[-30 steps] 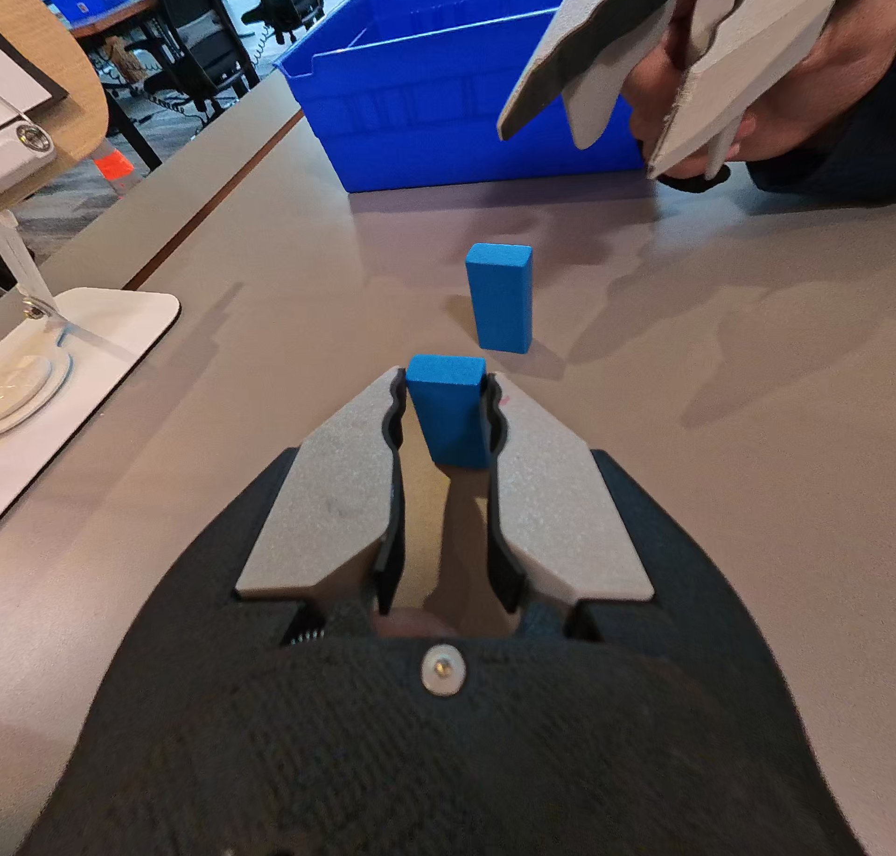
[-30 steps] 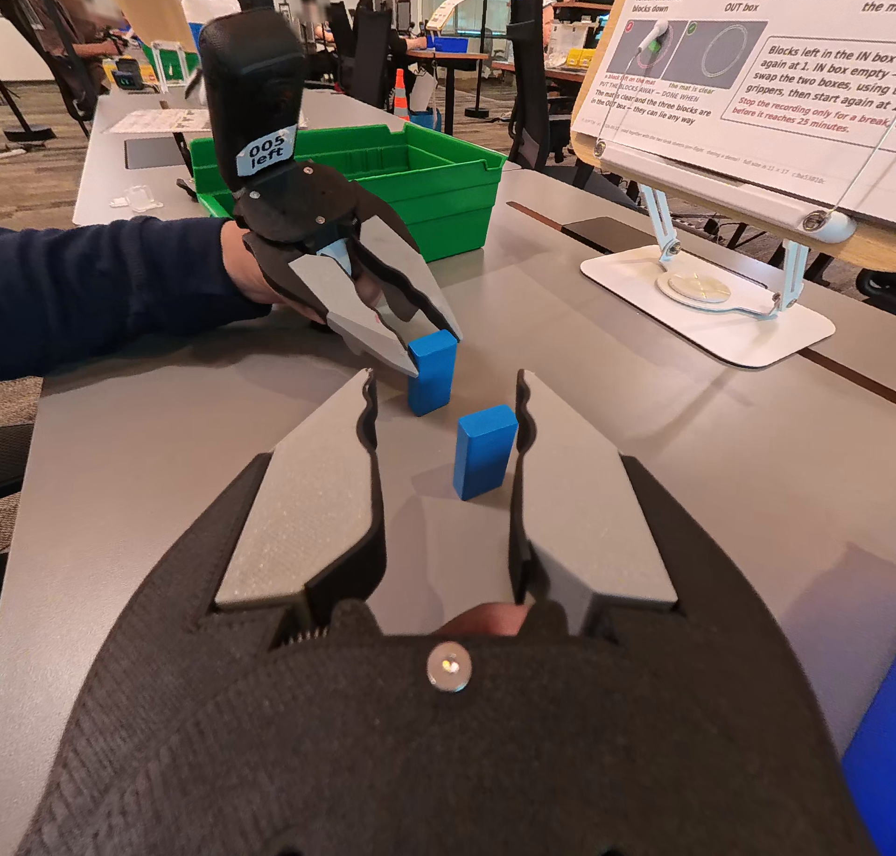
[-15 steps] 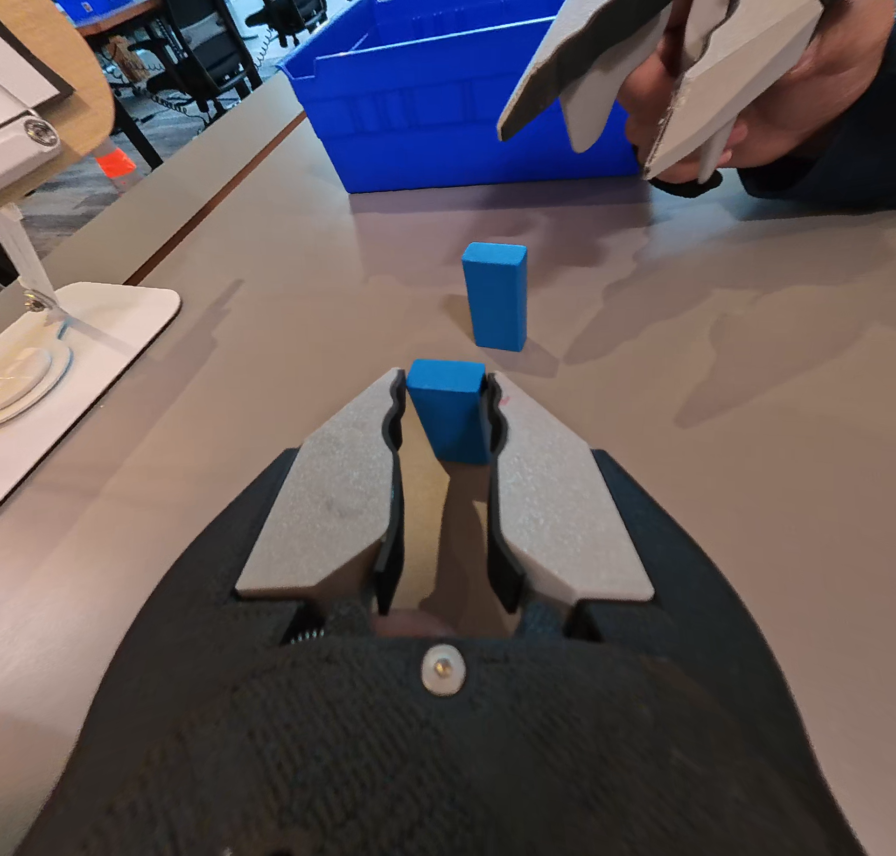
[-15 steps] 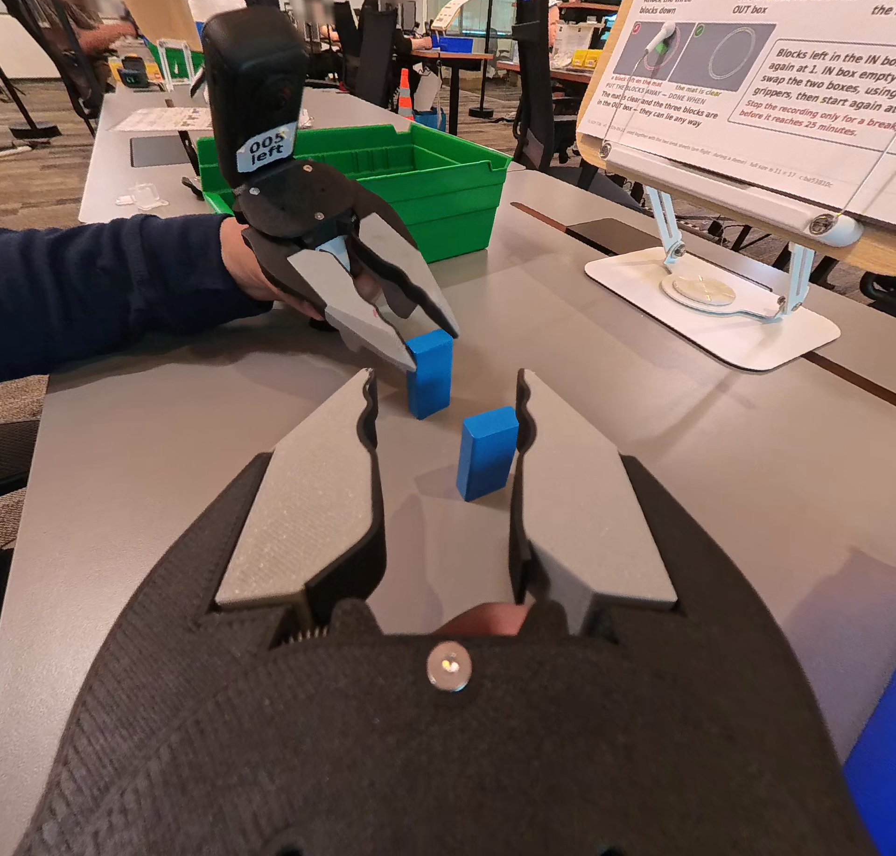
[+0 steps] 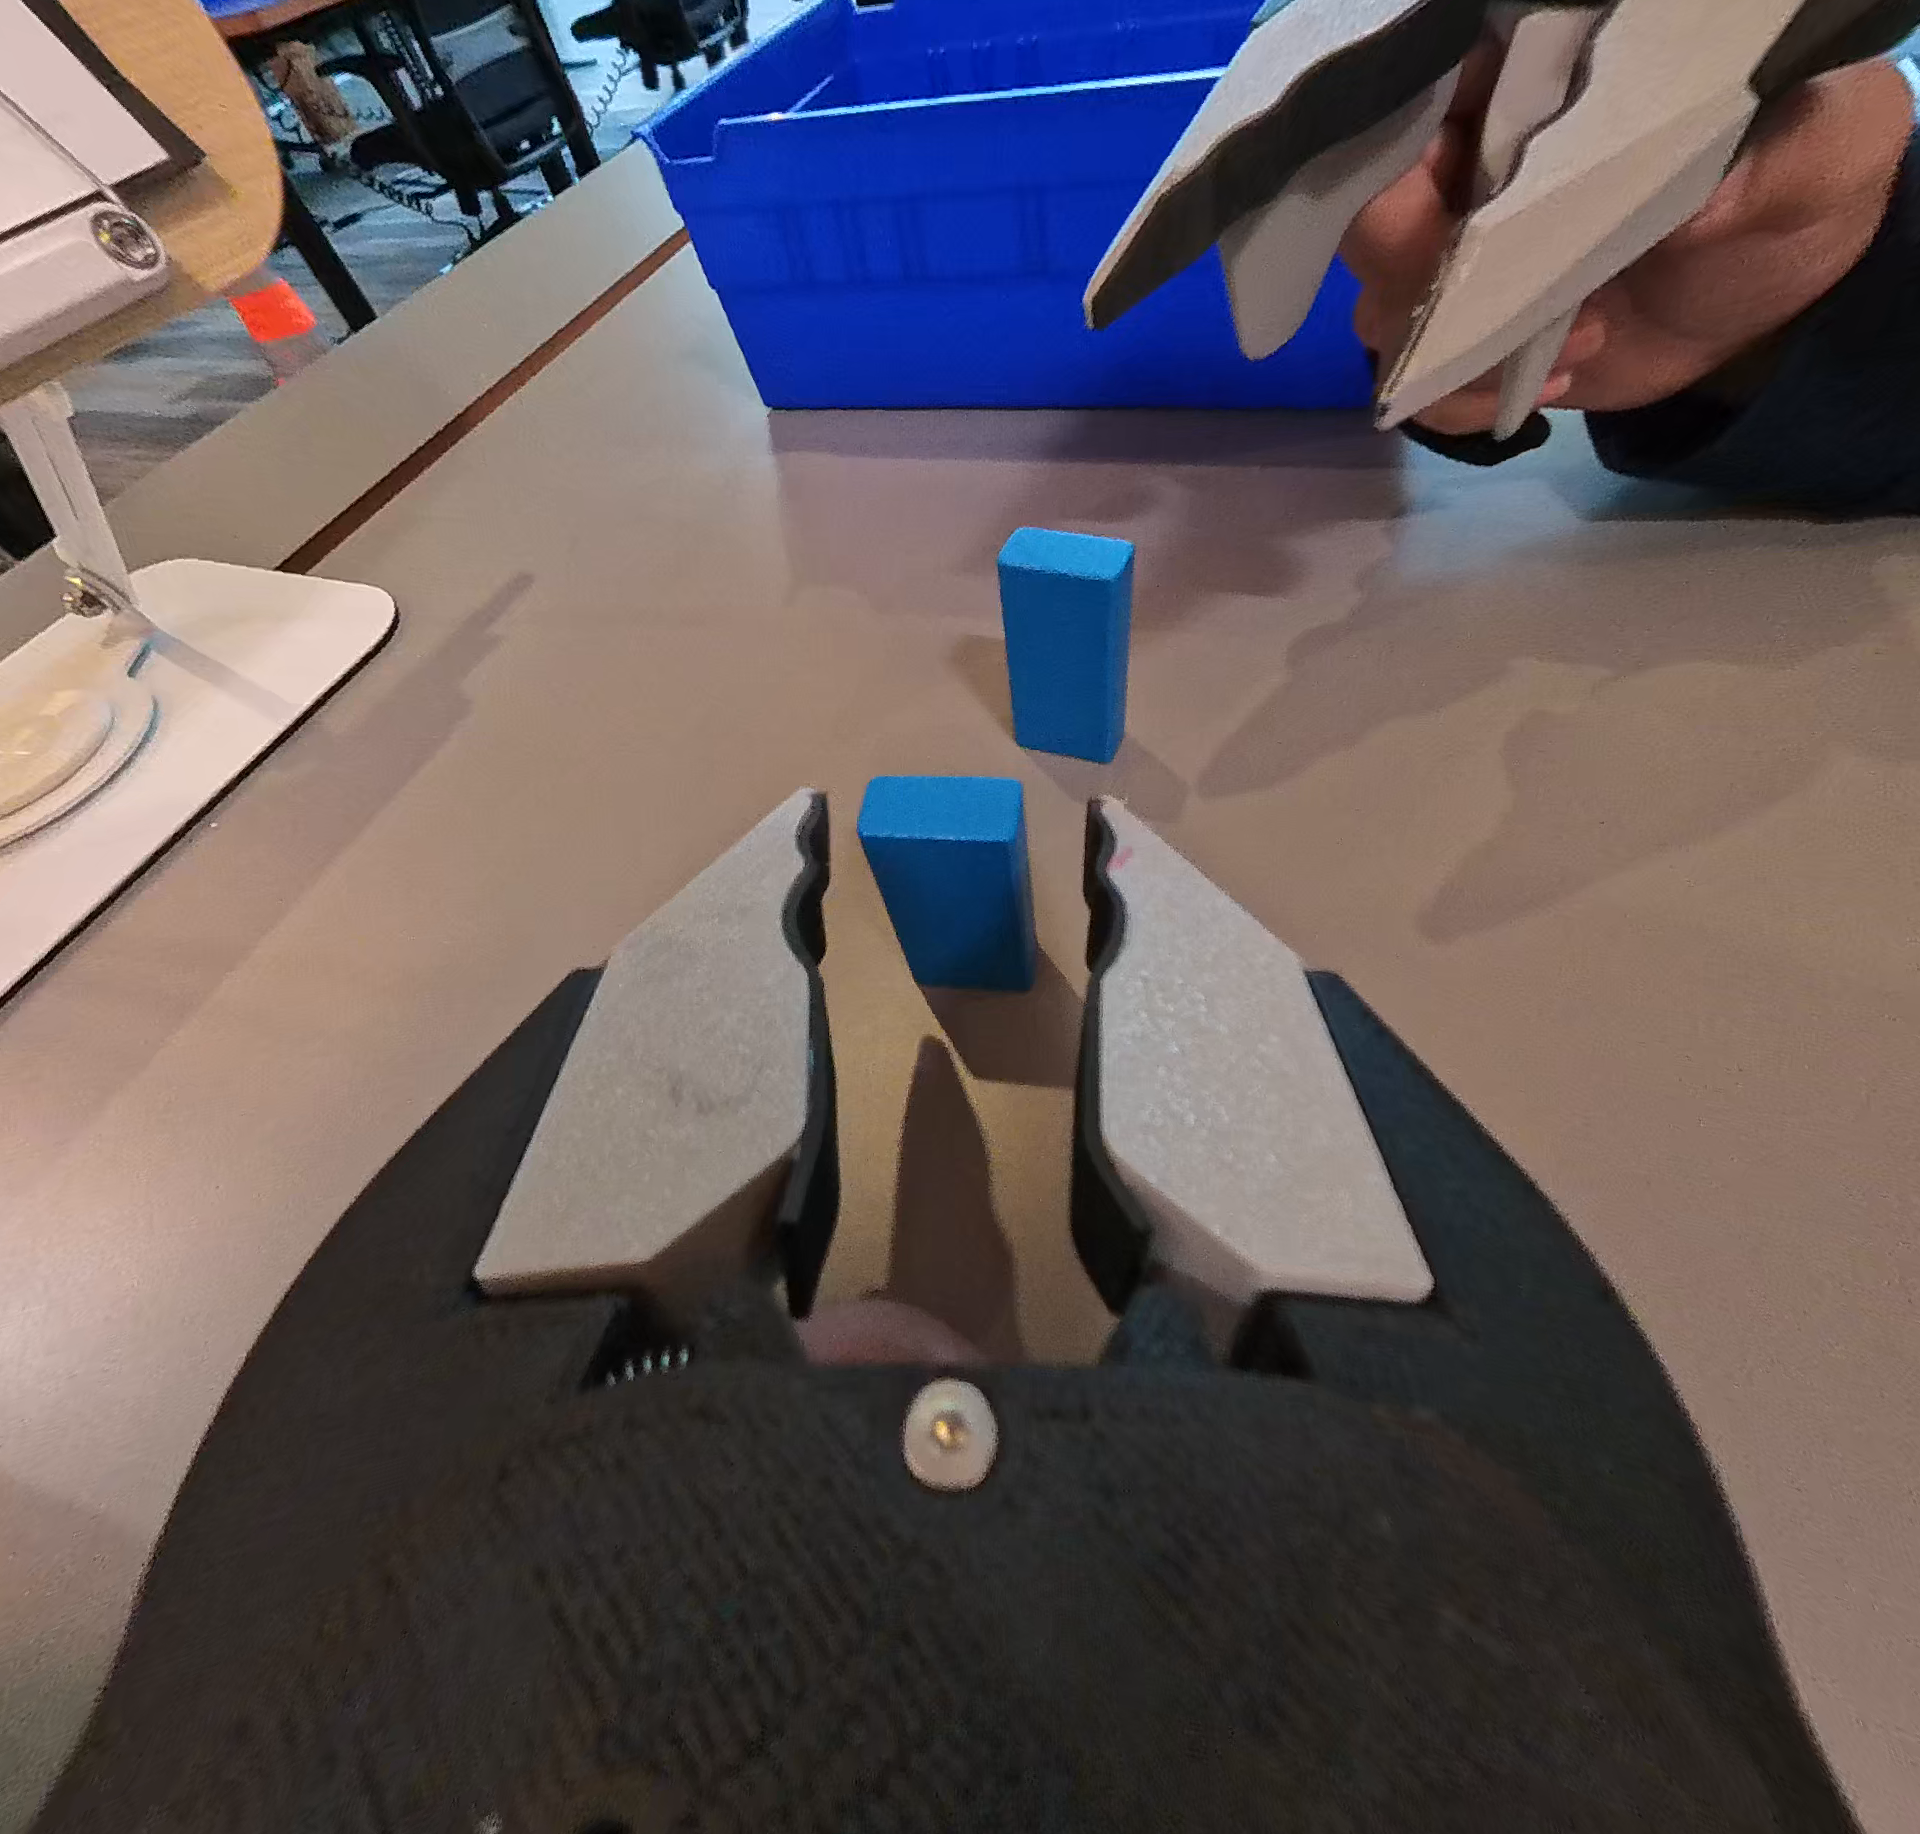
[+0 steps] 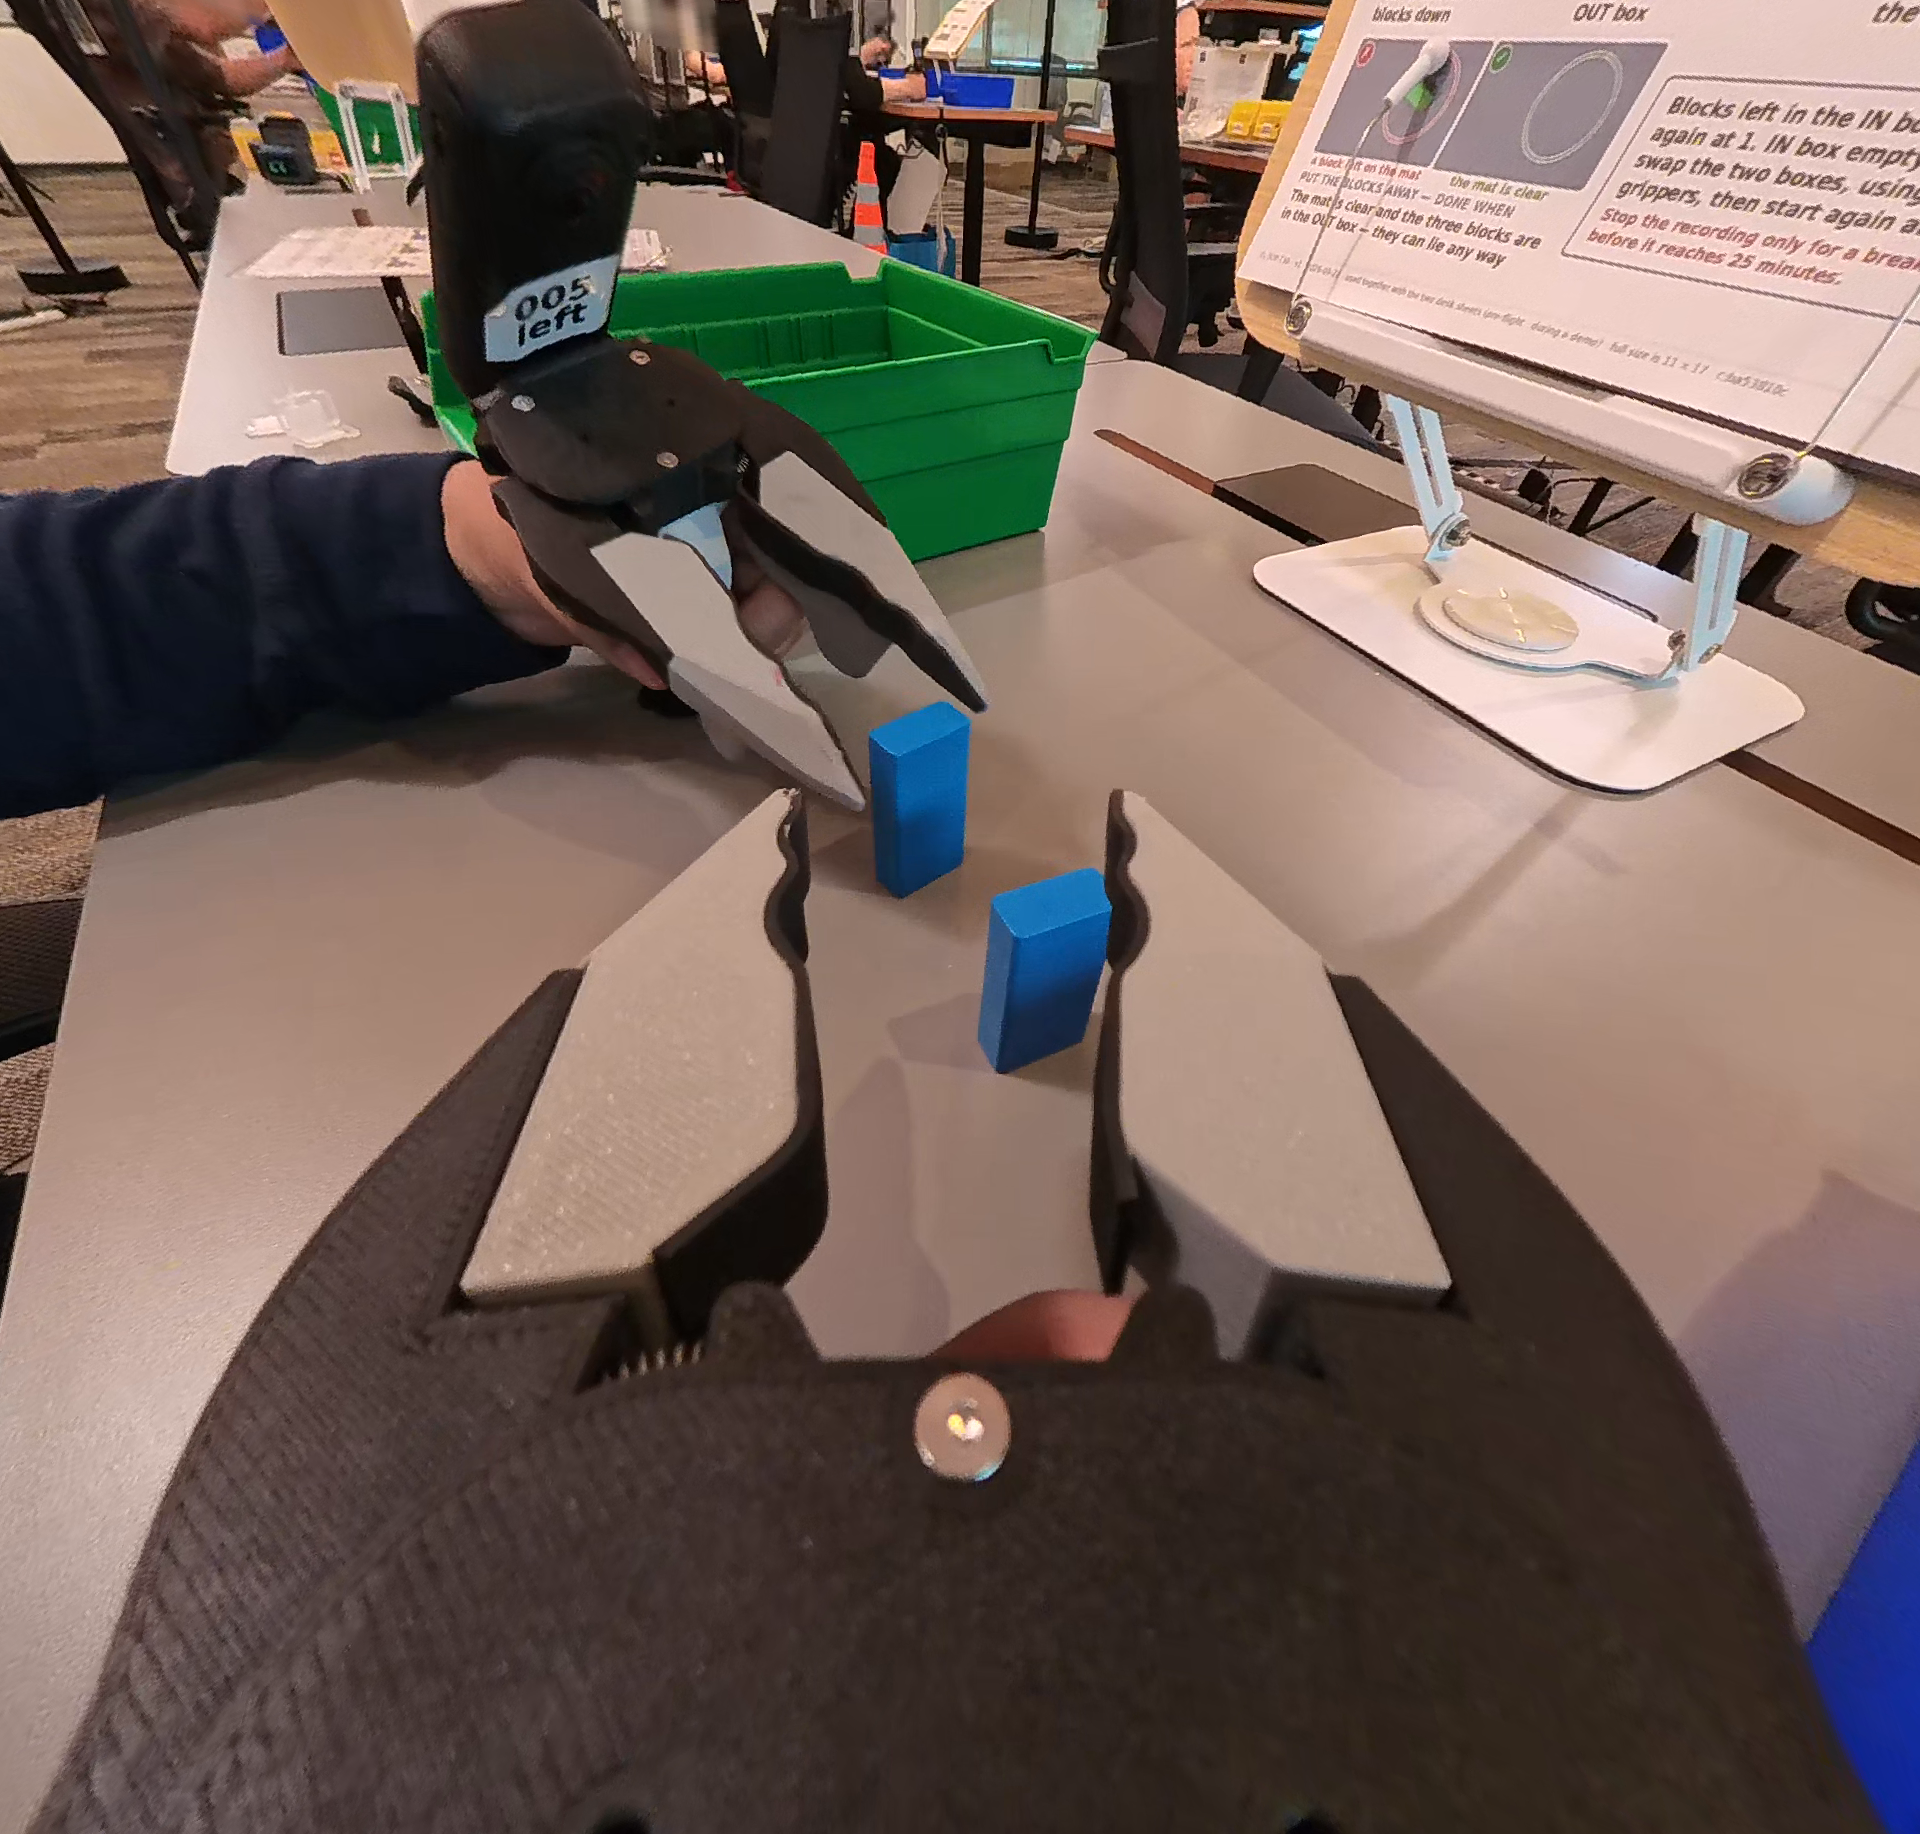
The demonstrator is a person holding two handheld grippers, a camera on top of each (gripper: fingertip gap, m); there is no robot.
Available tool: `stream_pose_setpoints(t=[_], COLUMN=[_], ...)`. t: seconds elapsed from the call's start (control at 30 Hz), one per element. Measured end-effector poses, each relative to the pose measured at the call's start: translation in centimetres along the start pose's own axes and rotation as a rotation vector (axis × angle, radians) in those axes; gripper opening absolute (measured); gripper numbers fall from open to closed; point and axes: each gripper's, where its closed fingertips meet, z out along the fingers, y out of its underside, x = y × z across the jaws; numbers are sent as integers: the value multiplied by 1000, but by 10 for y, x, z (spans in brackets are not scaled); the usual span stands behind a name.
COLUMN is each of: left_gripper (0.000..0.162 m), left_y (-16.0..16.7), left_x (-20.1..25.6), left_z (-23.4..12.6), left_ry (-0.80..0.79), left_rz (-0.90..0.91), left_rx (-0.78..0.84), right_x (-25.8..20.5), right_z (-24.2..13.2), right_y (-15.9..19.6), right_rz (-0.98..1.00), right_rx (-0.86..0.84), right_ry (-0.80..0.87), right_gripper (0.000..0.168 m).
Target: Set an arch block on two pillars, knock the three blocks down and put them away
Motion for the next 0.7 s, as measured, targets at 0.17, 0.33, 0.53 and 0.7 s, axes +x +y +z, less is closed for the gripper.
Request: stream_pose_setpoints(t=[0.17,0.33,0.53,0.7], left_gripper=[46,45,44,45], left_y=[9,18,21,23], left_x=[-3,-9,-12,-10], left_z=[7,6,-1,-1], left_ry=[-22,-55,-65,-66], left_rz=[4,24,17,29], left_rx=[-75,-126,-127,-136], right_x=[0,0,-2,-1], right_z=[-1,-1,0,-1], right_y=[0,-1,0,0], right_rz=[4,0,-4,-1], right_rx=[3,3,0,1], right_ry=[-1,-2,-7,-7], right_gripper=[55,55,55,55])
